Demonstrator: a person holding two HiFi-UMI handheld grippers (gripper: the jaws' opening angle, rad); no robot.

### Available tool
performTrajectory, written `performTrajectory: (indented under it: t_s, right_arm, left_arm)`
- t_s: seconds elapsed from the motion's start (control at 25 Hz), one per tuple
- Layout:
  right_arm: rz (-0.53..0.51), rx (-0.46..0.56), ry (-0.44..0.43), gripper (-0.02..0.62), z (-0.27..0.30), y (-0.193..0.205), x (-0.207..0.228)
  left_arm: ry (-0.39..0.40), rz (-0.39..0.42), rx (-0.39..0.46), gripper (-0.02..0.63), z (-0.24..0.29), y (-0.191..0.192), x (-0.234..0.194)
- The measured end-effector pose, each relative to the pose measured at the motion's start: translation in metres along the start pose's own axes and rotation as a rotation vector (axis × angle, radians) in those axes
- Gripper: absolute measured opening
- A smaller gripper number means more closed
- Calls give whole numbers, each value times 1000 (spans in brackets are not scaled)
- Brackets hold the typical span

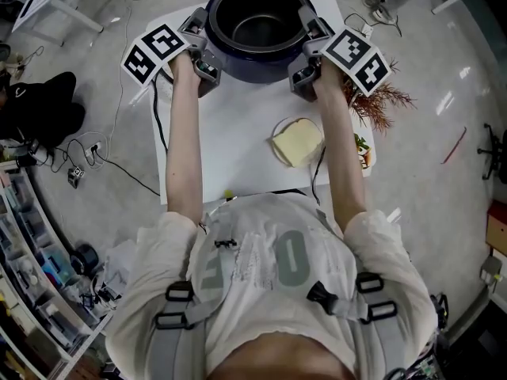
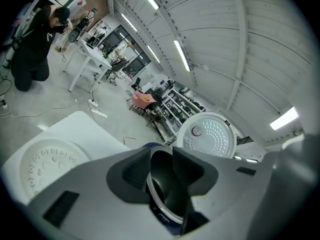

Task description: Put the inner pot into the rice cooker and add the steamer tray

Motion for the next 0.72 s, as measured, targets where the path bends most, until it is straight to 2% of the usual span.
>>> performTrajectory:
  t_s: [0.08, 0.16, 0.44, 0.6, 0.72]
  right_arm:
    - [-51, 41, -30, 222, -5, -12, -15]
    - [-116, 87, -66, 235, -11, -24, -31]
    - [-405, 248, -241, 293, -46, -56, -98]
    - [-584, 289, -338, 293, -65, -44, -138]
    - [-705, 310, -379, 293, -84, -15, -165]
  left_arm:
    - [18, 19, 28, 126, -7, -10, 6]
    - [32, 78, 67, 150, -18, -24, 15]
    - [46, 432, 287, 210, -80, -68, 68]
    - [32, 637, 416, 210, -129, -81, 91]
    - [18, 762, 476, 219, -171, -83, 95]
Point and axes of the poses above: the fingertips, and each gripper's own axes: z forward along the fingers, x to its right, y out of its underside, the point moved 4 cm from there along -z, backward along the fingers, and after that the axes turned 6 degrees about x, right-handed, at the moved point
